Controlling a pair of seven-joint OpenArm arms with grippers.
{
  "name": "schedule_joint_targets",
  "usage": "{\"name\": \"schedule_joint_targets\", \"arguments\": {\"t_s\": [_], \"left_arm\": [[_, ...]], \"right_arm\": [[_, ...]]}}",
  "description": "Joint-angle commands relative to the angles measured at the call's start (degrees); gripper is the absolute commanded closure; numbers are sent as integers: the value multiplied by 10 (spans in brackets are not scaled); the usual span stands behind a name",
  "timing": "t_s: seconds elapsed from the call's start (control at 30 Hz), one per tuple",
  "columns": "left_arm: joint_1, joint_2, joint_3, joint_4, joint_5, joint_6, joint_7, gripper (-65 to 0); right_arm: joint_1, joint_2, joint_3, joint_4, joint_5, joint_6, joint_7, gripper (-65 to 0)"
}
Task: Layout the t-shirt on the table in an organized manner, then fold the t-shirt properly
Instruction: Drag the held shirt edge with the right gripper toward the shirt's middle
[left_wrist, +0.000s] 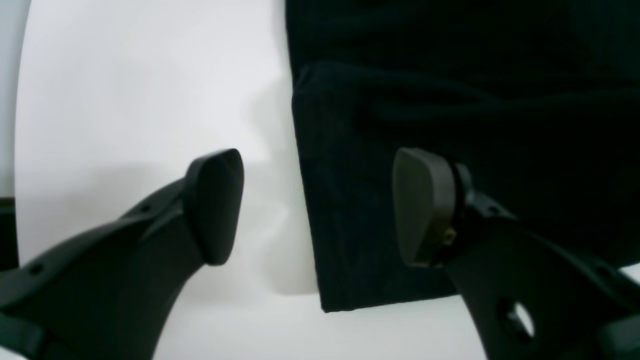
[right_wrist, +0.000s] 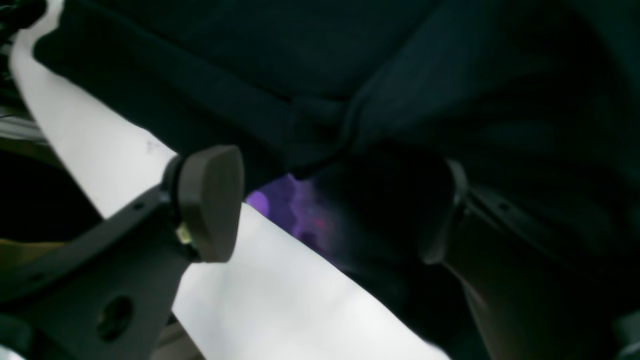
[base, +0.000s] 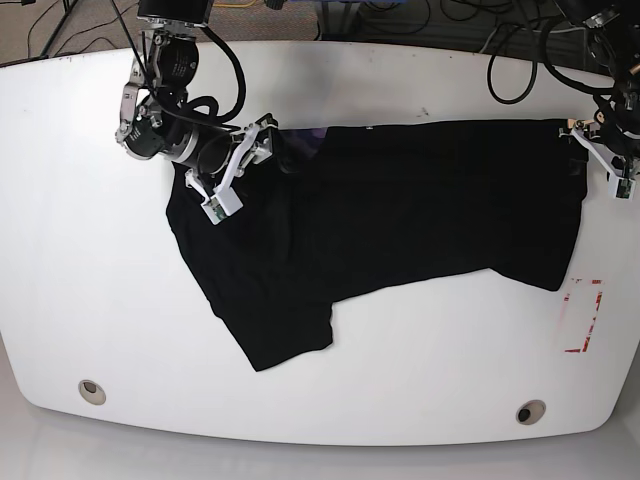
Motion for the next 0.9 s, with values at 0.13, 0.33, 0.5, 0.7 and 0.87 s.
{"name": "schedule_joint_targets", "arguments": {"t_s": [0.13,0.33,0.5,0.7,0.87], "left_arm": [[-2,-12,-4,8,-7,1,-11,-440],[-2,-13,-7,8,-7,1,-11,-440],[-2,-13,-8,9,-7,1,-11,-440],[-1,-13,-8,9,-7,1,-11,-440],[0,-13,-8,9,-7,1,-11,-440]], "right_arm": [[37,-2,0,-80,9,1,35,-474],[66,-1,-50,-128,10,1,64,-465],[86,-2,-80,-144,8,1,81,-279],[116,-2,-106,-174,8,1,104,0],[144,-3,-115,-204,9,1,116,-40]]}}
